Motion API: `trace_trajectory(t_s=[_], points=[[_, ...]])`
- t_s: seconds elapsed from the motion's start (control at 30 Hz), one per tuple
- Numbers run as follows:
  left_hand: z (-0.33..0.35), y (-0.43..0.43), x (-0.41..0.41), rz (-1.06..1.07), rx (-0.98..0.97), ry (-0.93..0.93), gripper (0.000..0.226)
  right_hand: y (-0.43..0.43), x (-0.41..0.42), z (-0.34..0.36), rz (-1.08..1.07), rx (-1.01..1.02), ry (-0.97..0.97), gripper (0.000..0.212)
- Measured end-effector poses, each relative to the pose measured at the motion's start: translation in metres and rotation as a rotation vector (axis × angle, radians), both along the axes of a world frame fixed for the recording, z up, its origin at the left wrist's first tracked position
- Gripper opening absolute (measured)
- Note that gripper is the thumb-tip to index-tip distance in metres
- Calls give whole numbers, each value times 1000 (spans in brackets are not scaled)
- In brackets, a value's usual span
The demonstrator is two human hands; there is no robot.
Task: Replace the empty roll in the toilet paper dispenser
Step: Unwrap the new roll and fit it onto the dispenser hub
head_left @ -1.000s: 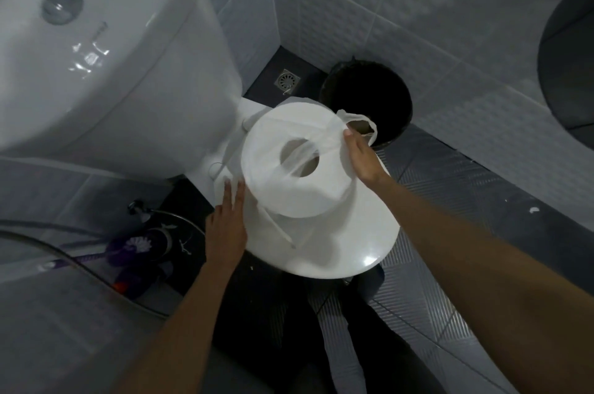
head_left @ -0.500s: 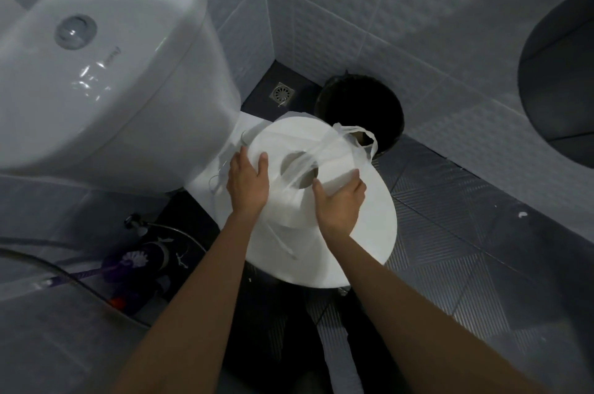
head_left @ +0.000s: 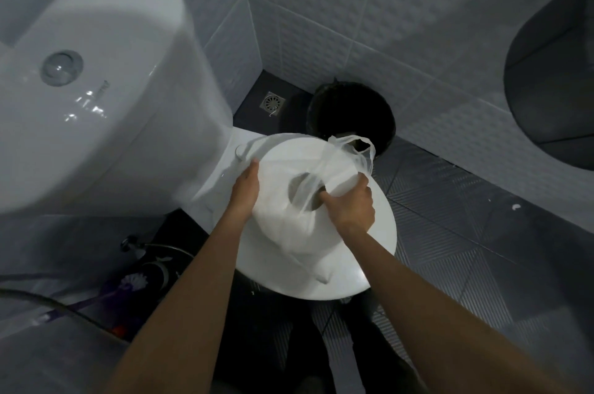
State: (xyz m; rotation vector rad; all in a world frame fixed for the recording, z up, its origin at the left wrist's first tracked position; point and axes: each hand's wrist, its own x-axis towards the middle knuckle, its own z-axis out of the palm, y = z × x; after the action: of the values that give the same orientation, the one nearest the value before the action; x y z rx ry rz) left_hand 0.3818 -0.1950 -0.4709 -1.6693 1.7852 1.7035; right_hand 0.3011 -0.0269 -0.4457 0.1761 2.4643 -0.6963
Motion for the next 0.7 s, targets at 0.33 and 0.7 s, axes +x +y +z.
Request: trace_trajectory(t_s=[0.33,0.7], points=[[-26,5,-21,109,311,18,51,58,-19,8,161,-63,-48,95],[-20,39,-37,-337,-745,-104,25,100,-41,6,83,16,51,92]])
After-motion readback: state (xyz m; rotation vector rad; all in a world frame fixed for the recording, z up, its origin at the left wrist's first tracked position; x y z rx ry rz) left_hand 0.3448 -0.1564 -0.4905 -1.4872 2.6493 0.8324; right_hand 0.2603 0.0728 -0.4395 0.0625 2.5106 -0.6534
